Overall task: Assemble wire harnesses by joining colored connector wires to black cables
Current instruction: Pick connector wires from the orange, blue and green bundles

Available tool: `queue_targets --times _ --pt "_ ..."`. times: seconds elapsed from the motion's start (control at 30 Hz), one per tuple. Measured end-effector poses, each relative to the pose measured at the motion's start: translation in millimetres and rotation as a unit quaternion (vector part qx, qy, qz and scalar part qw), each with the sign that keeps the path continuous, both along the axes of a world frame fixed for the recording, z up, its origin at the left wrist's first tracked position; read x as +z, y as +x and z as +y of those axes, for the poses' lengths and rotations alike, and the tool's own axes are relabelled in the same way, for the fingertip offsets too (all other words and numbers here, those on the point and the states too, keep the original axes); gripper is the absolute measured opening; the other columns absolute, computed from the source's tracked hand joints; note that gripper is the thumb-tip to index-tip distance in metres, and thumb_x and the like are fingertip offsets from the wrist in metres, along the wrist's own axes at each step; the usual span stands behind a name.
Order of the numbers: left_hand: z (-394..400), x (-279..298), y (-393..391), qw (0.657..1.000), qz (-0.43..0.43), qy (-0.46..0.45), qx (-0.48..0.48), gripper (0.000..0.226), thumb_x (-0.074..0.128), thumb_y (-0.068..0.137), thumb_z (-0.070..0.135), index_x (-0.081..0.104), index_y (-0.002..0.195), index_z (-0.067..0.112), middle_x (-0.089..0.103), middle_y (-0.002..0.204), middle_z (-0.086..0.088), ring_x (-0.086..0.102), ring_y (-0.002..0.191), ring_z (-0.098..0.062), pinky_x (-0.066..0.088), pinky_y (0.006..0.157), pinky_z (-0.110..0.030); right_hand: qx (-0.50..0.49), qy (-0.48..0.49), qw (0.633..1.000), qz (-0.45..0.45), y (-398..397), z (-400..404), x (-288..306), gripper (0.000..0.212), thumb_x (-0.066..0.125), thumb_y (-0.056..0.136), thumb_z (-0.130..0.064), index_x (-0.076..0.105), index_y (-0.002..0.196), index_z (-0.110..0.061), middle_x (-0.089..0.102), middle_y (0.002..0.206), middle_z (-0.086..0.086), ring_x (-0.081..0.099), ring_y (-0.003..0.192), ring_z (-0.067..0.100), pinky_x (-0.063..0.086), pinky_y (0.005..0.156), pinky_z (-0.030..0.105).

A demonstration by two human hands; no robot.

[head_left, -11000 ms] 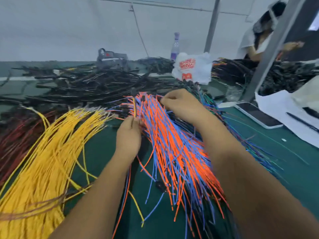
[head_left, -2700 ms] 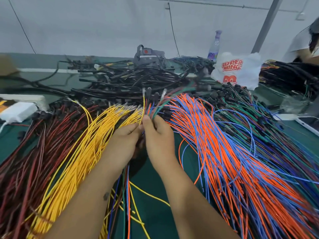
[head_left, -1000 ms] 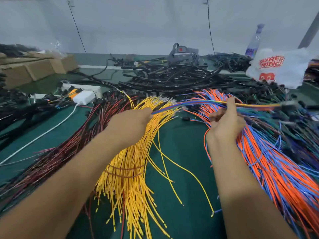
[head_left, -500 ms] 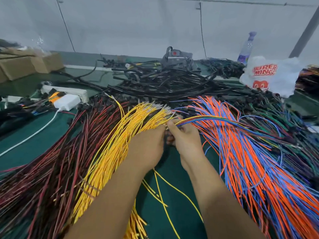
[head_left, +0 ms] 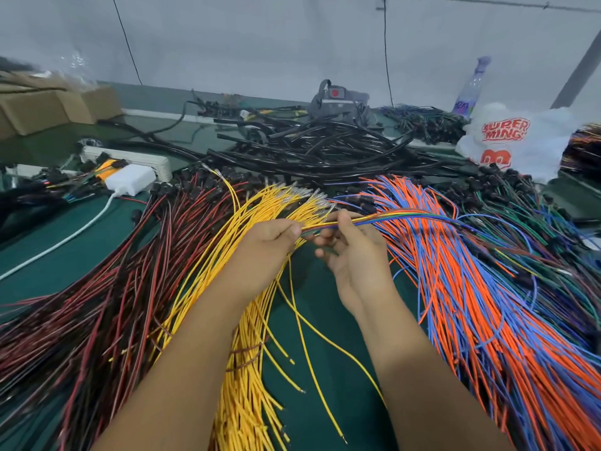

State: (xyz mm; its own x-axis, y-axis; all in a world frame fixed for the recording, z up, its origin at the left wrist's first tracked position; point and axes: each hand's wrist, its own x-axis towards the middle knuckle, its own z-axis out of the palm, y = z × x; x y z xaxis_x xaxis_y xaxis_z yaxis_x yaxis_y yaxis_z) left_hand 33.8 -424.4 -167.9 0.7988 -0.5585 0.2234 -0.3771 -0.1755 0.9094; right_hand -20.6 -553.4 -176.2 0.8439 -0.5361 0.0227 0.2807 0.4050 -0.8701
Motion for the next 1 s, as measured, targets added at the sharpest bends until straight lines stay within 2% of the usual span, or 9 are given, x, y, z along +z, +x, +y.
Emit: queue_targets --times 0.1,0.17,0.33,0.4,0.47,0.53,0.63,1.0 --pt "2 -4 -3 0.994 -0.088 0.062 0.008 0.033 0.042 0.102 0.024 0.060 0.087 0.001 0.036 0.058 0.009 0.030 0.052 -0.005 0.025 0.052 -0.024 0.047 -0.062 0.996 0.042 0 -3 -2 0.022 0.055 0.097 -0.018 0.067 0.080 -0.009 0.064 0.063 0.002 0.059 0.057 0.012 0.048 0.049 0.021" --pt "4 -6 -4 0.991 -0.105 0.080 0.014 0.031 0.041 0.102 0.025 0.058 0.087 0.004 0.037 0.054 0.011 0.032 0.050 -0.004 0.025 0.049 -0.022 0.075 -0.092 0.991 0.053 -2 -5 -4 0.016 0.061 0.093 -0.015 0.069 0.080 -0.008 0.068 0.067 0.003 0.059 0.057 0.010 0.050 0.053 0.021" --pt "5 -5 -3 0.984 -0.142 0.110 0.010 0.026 0.041 0.102 0.026 0.059 0.086 0.017 0.045 0.063 0.000 0.037 0.058 -0.010 0.032 0.056 -0.032 0.083 -0.094 0.992 0.030 -5 -8 -5 0.004 0.066 0.086 -0.002 0.070 0.088 -0.001 0.071 0.076 0.010 0.067 0.065 0.014 0.055 0.063 0.020" --pt "3 -5 -1 0.989 -0.123 0.085 0.002 0.023 0.045 0.101 0.025 0.064 0.089 0.019 0.053 0.069 -0.005 0.042 0.062 -0.010 0.035 0.059 -0.031 0.064 -0.098 0.993 0.022 -5 -7 -5 0.005 0.065 0.087 0.001 0.070 0.088 -0.001 0.071 0.076 0.009 0.068 0.067 0.014 0.055 0.065 0.020" --pt "1 -3 -1 0.995 -0.092 0.039 0.018 0.019 0.053 0.098 0.020 0.070 0.090 0.021 0.060 0.069 0.001 0.048 0.062 -0.007 0.040 0.061 -0.026 0.050 -0.099 0.994 0.009 -4 -7 -4 0.008 0.064 0.088 0.002 0.069 0.087 -0.002 0.070 0.075 0.008 0.068 0.068 0.013 0.055 0.067 0.020" --pt "-1 0 1 0.998 -0.025 -0.038 0.053 0.013 0.064 0.091 0.014 0.073 0.086 0.022 0.065 0.066 0.007 0.056 0.059 -0.005 0.048 0.060 -0.019 0.039 -0.094 0.995 -0.011 -4 -6 -2 0.012 0.062 0.088 0.004 0.069 0.084 -0.005 0.071 0.072 0.006 0.069 0.068 0.013 0.055 0.067 0.020" --pt "1 2 3 0.985 0.088 -0.136 0.056 0.007 0.072 0.083 0.009 0.073 0.083 0.016 0.068 0.065 0.001 0.062 0.061 -0.008 0.052 0.058 -0.017 0.025 -0.090 0.995 -0.037 -4 -3 -2 0.016 0.061 0.088 0.005 0.069 0.083 -0.007 0.070 0.071 0.003 0.068 0.067 0.012 0.055 0.067 0.020" --pt "5 2 7 0.972 0.145 -0.171 0.063 0.009 0.068 0.086 0.015 0.074 0.079 0.016 0.063 0.063 0.003 0.056 0.058 -0.005 0.049 0.056 -0.015 -0.011 -0.112 0.993 -0.045 -4 1 -1 0.016 0.062 0.090 0.003 0.070 0.083 -0.009 0.068 0.071 0.002 0.066 0.065 0.011 0.054 0.067 0.020"
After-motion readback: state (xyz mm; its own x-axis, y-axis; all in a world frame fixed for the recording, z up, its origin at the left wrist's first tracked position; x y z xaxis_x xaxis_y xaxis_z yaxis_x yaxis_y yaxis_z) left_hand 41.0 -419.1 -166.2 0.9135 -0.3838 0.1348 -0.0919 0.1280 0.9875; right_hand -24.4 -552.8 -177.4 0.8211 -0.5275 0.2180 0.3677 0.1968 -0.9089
